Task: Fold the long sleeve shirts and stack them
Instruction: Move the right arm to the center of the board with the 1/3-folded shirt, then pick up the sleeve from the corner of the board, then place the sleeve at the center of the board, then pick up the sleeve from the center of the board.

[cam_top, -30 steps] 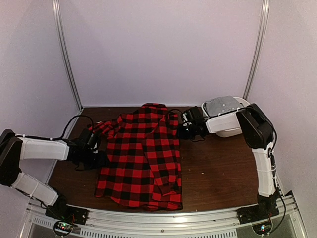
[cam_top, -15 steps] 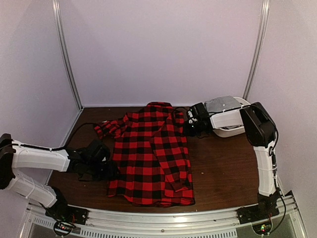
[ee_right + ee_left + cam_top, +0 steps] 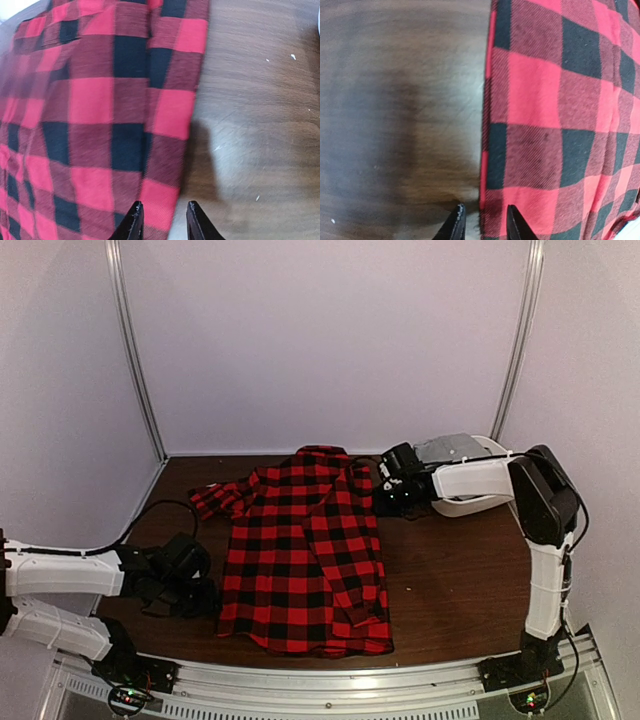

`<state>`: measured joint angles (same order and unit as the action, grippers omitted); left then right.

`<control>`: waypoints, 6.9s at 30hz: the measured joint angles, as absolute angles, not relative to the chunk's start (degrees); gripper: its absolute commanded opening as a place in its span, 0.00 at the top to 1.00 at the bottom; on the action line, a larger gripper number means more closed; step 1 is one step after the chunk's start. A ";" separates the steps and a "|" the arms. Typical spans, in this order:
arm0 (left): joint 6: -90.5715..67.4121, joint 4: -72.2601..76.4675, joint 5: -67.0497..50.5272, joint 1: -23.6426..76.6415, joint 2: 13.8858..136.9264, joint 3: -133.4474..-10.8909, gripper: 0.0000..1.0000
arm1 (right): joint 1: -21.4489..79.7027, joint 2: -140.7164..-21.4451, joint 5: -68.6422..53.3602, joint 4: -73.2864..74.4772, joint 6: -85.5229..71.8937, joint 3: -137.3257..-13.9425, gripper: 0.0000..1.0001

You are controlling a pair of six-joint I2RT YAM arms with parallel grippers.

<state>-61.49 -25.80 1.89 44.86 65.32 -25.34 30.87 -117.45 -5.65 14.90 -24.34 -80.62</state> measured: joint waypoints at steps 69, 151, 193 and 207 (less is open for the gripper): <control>-42.57 -22.72 -1.28 3.57 122.23 -85.95 0.52 | 44.01 -90.52 -2.04 16.38 -28.82 -64.14 0.58; -46.98 10.22 -26.61 31.70 92.36 -49.30 1.00 | 50.33 -106.21 -13.10 -4.62 -37.28 -69.93 0.31; -47.79 -5.76 -12.69 35.75 88.12 -41.23 0.49 | 59.27 -109.51 5.58 8.32 -19.14 -76.18 0.24; -52.56 -5.69 -9.82 38.76 95.74 -46.17 0.89 | 59.22 -109.49 6.31 6.59 -16.05 -72.34 0.23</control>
